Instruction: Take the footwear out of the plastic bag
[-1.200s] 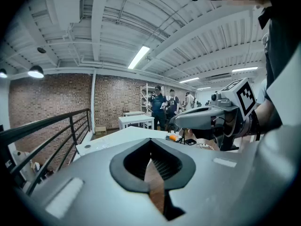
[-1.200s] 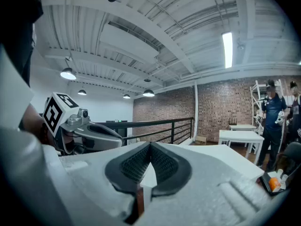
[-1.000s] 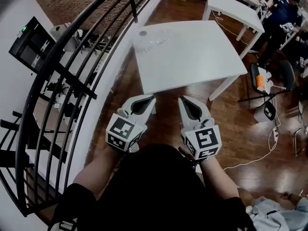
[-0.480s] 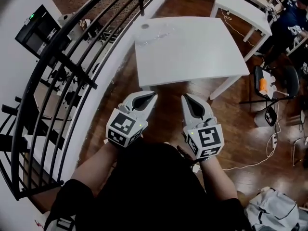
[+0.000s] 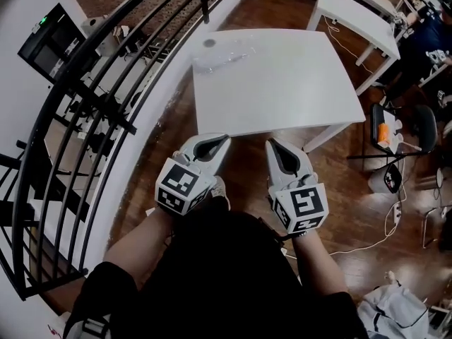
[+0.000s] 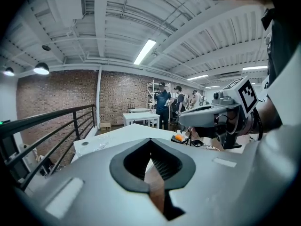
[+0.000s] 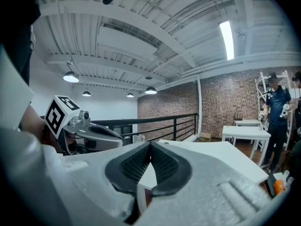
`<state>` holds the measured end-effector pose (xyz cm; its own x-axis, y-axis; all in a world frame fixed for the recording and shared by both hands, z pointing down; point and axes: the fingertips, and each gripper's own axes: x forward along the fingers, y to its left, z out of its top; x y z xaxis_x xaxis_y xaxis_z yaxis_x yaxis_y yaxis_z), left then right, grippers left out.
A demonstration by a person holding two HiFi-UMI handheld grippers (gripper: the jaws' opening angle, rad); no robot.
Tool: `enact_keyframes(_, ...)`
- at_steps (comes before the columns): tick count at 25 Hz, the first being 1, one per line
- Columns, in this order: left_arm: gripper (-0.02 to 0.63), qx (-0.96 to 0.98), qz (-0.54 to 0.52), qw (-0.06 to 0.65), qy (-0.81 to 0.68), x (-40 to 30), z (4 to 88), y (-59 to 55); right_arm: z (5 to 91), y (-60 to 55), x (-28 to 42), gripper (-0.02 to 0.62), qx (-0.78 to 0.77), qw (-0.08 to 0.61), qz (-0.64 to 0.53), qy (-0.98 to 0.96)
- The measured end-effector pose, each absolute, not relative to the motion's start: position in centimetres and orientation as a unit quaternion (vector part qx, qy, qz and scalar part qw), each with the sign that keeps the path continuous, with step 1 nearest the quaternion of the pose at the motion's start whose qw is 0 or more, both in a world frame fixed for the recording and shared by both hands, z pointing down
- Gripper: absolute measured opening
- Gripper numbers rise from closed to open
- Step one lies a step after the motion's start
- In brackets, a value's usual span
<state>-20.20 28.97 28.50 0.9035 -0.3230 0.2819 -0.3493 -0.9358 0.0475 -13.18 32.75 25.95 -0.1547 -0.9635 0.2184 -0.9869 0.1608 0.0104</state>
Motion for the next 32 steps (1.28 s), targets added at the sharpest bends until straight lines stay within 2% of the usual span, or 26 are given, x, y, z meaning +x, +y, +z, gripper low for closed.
enact_keyframes(15,0.016,0.974,0.119,0.089,-0.173,-17.7,29.4,14.4,26.1,17.5,-11.0,-0.008,0.631,0.137,0.082,-0.759)
enact_keyframes(25,0.016,0.968,0.120,0.097,-0.196,-19.7,29.7,9.0,26.7,11.4,-11.6,-0.008,0.618,0.152,0.092,-0.766)
enact_keyframes(32,0.016,0.960,0.132,0.110,-0.223,-19.5,30.6,6.2,27.1,8.2,-9.5,-0.008,0.609,0.159,0.094,-0.772)
